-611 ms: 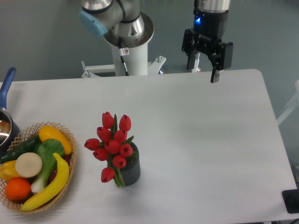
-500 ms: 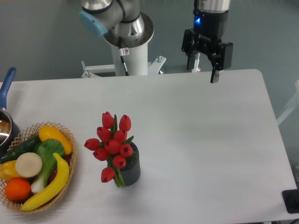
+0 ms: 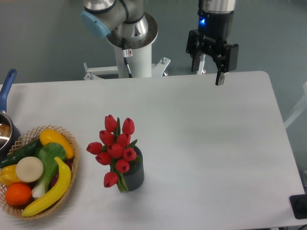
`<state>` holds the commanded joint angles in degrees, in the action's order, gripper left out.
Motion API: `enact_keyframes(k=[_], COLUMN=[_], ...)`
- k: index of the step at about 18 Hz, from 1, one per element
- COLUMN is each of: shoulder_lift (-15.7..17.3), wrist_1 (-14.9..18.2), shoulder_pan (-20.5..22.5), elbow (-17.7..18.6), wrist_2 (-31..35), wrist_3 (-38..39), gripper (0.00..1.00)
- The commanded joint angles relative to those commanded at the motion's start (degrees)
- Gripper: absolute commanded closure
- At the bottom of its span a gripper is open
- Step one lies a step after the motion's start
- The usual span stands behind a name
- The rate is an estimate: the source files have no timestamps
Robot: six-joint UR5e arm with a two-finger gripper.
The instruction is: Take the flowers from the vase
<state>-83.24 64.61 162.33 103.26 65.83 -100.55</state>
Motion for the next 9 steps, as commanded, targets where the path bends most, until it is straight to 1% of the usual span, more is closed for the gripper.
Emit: enact_keyframes(k=[3, 6, 7, 8, 9], shoulder_lift=[0.70, 1.06, 1.06, 0.97, 0.97], wrist_1=[-2.55, -6.15, -7.55, -8.17, -8.09], shoulder_pan=[0.00, -0.35, -0.44, -0.53, -0.96], elbow=[2.81, 5.80, 6.16, 6.25, 6.34], wrist_2=[-2.02, -4.83, -4.93, -4.93, -5.01], wrist_3=[5.43, 12.55, 13.79, 14.32, 14.59], gripper=[0.00, 0.00, 0.00, 0.00, 0.00])
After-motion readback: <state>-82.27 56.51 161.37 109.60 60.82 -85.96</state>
